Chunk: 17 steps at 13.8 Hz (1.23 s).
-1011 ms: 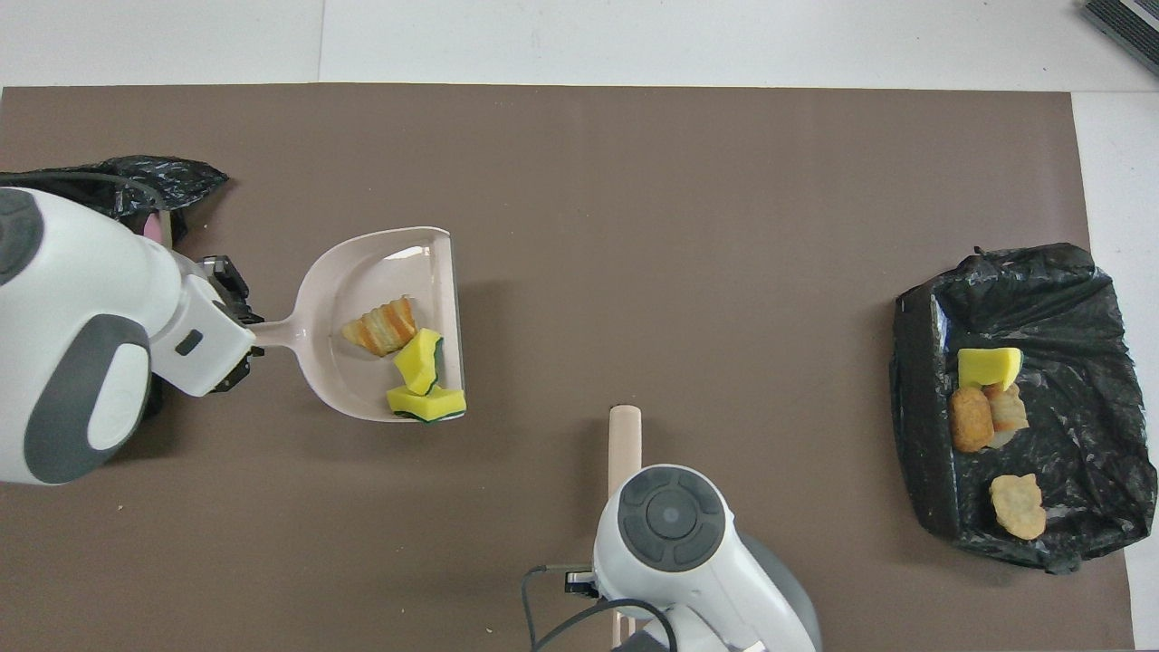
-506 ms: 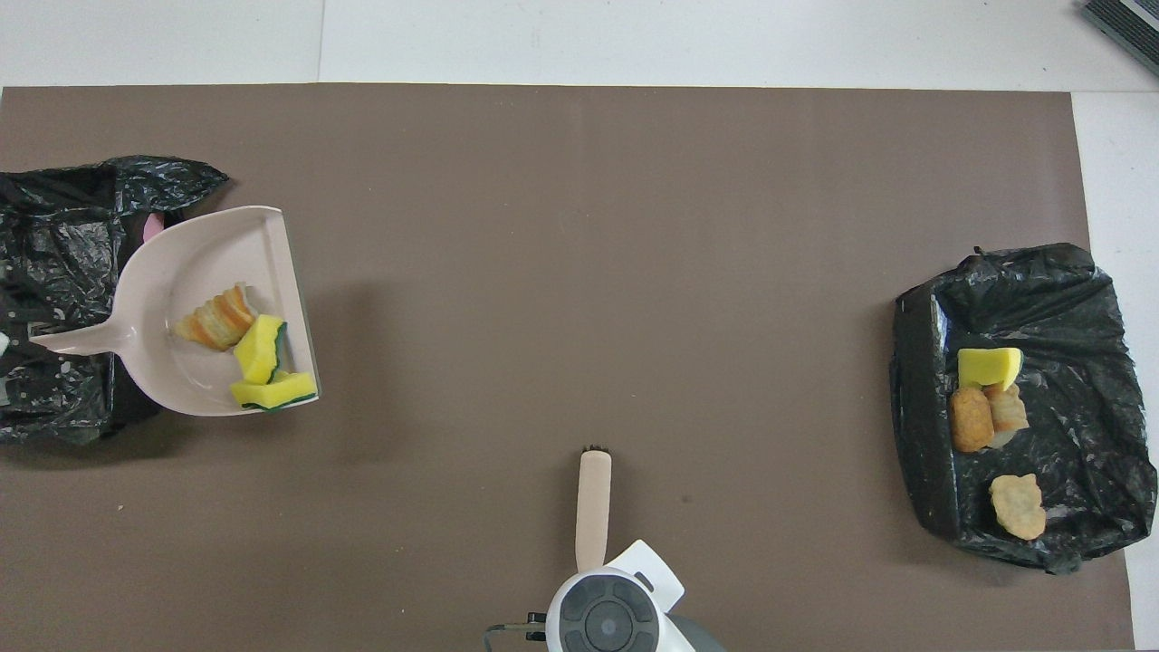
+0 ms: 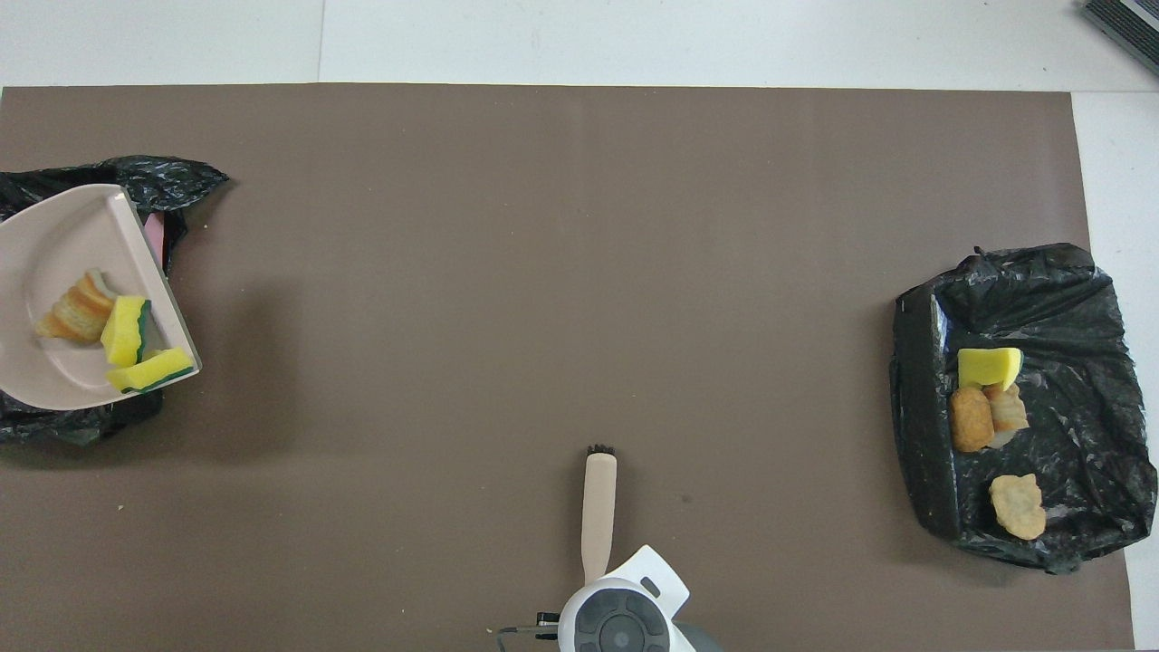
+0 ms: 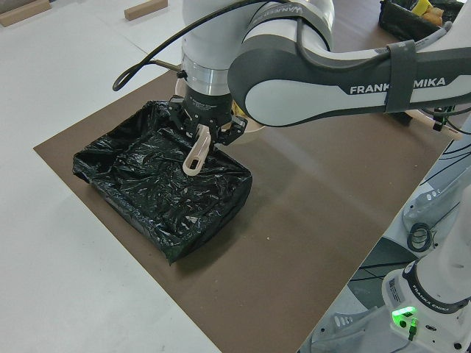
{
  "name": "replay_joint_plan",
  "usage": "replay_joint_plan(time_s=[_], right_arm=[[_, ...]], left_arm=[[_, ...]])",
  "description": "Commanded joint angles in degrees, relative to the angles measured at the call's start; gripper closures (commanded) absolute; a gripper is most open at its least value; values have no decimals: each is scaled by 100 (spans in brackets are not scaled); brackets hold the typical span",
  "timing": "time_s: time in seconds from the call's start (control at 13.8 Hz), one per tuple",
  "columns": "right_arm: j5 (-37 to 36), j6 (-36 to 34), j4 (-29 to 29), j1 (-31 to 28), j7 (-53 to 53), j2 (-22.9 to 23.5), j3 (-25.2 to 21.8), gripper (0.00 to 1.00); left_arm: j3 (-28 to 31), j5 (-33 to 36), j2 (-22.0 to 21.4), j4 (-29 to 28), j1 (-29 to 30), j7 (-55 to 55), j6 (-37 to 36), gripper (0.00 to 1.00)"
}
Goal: Sweep and dump trash in bin
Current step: 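Carry the loaded dustpan with the left gripper toward the bag, then tip the dustpan over the bag nearest the left gripper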
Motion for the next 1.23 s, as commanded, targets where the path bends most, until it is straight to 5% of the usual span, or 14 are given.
replay_joint_plan(time_s=[0.0, 0.36, 0.51, 0.87, 1.16], right_arm=[[-166, 89, 65, -21, -298, 14, -49, 0], [-536, -780, 821, -407, -324, -56, -76, 0], [-721, -948, 1093, -669, -315, -65, -85, 0], [-1468, -966, 1788, -1732, -307, 92, -85, 0], [-1907, -1142, 2526, -2498, -630, 303, -85, 0]], left_arm=[[-39, -149, 696, 827, 500, 287, 56, 100], [-47, 718, 1638, 2174, 800, 1052, -128, 100], [-65, 1062, 1700, 2306, 774, 1122, -128, 100], [-127, 3388, 1893, 2544, 238, 1536, 126, 100], [-118, 4233, 1893, 2509, -96, 1326, 136, 100]])
